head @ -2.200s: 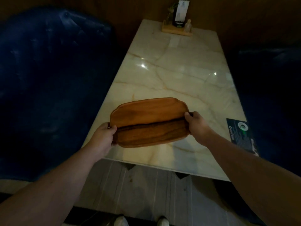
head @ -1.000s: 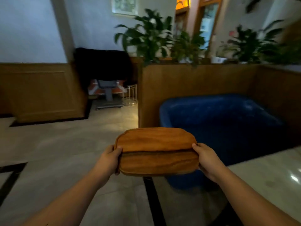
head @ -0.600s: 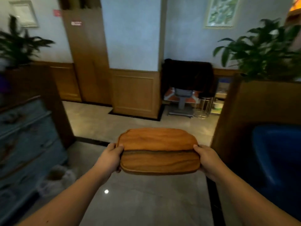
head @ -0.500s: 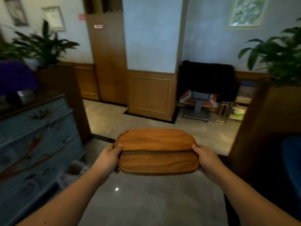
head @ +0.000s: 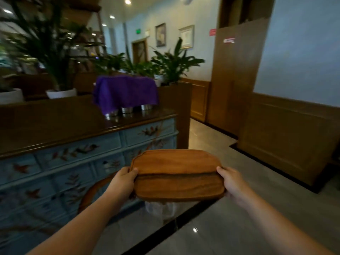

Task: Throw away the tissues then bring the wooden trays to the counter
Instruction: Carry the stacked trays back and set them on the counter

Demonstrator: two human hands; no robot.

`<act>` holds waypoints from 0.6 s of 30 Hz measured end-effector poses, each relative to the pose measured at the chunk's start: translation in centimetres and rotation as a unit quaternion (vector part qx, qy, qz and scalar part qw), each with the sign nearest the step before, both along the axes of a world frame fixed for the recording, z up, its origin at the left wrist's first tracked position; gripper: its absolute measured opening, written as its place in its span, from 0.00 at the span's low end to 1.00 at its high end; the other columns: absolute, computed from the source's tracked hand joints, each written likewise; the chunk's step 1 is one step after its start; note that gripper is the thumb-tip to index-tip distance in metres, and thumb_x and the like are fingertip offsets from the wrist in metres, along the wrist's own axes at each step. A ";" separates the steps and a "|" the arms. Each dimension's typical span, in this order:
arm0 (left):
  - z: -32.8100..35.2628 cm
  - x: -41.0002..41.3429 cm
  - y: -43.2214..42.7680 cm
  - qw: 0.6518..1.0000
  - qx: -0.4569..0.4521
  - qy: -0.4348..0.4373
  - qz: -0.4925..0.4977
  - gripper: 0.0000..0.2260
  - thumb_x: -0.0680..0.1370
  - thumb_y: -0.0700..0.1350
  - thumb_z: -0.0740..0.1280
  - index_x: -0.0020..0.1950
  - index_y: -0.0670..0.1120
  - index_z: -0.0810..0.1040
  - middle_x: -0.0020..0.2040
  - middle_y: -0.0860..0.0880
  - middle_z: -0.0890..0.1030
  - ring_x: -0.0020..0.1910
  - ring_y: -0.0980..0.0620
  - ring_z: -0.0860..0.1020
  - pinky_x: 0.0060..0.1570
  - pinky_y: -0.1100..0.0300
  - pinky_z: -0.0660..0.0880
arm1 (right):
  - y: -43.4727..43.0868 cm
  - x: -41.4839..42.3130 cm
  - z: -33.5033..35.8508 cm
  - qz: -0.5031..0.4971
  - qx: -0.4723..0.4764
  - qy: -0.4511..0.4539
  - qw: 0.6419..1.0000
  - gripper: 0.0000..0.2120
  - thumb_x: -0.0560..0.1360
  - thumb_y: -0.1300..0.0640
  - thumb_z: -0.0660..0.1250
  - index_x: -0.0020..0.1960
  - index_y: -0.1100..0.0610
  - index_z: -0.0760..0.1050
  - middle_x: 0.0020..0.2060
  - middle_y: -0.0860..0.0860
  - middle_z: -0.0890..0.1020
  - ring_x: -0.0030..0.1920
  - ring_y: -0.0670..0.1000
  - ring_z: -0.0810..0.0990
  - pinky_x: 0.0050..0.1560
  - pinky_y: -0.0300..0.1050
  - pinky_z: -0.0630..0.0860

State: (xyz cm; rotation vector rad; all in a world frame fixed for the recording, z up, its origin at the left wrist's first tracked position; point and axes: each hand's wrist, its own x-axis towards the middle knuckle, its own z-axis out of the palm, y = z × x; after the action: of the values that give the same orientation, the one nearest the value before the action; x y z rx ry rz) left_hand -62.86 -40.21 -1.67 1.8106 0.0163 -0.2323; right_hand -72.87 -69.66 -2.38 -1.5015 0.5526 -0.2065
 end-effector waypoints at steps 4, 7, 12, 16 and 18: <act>1.6 4.4 2.3 0.997 -0.002 -0.015 0.081 0.12 0.80 0.52 0.60 0.50 0.44 0.75 0.33 0.42 0.77 0.27 0.45 0.77 0.26 0.54 0.73 | 0.8 9.7 1.4 0.084 -0.011 -0.004 0.996 0.11 0.82 0.52 0.56 0.49 0.55 0.74 0.49 0.60 0.82 0.49 0.60 0.82 0.52 0.59 0.79; 2.2 7.2 4.3 0.991 -0.023 -0.008 0.129 0.12 0.80 0.52 0.60 0.52 0.45 0.76 0.42 0.38 0.80 0.38 0.38 0.80 0.40 0.45 0.78 | 2.5 15.8 2.1 0.123 -0.031 -0.017 0.992 0.12 0.81 0.51 0.57 0.52 0.57 0.75 0.49 0.60 0.82 0.47 0.59 0.82 0.45 0.54 0.80; 2.7 13.0 8.2 0.979 -0.040 -0.008 0.200 0.09 0.79 0.51 0.61 0.50 0.48 0.76 0.45 0.39 0.83 0.40 0.39 0.83 0.43 0.44 0.80 | 6.4 25.5 2.7 0.182 -0.020 -0.026 0.983 0.12 0.81 0.51 0.57 0.52 0.57 0.75 0.45 0.57 0.84 0.41 0.56 0.84 0.35 0.47 0.79; 2.6 17.8 12.2 0.970 -0.023 -0.014 0.242 0.10 0.79 0.53 0.61 0.50 0.48 0.77 0.40 0.41 0.82 0.36 0.40 0.82 0.37 0.47 0.80 | 10.6 32.6 2.4 0.217 -0.021 -0.016 0.976 0.12 0.81 0.50 0.57 0.54 0.57 0.74 0.48 0.58 0.83 0.44 0.57 0.84 0.32 0.45 0.78; 2.4 20.7 14.7 0.966 -0.010 -0.016 0.257 0.10 0.79 0.53 0.61 0.51 0.49 0.77 0.35 0.45 0.80 0.29 0.46 0.79 0.26 0.55 0.75 | 13.0 36.3 2.3 0.234 -0.029 -0.005 0.972 0.13 0.81 0.50 0.57 0.57 0.58 0.73 0.49 0.58 0.82 0.46 0.57 0.83 0.35 0.47 0.78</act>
State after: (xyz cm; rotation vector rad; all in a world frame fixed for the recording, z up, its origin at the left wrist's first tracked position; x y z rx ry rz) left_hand -42.12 -25.51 0.77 1.7254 0.4527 0.1658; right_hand -36.58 -56.68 -0.09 -1.6427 0.1734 0.1381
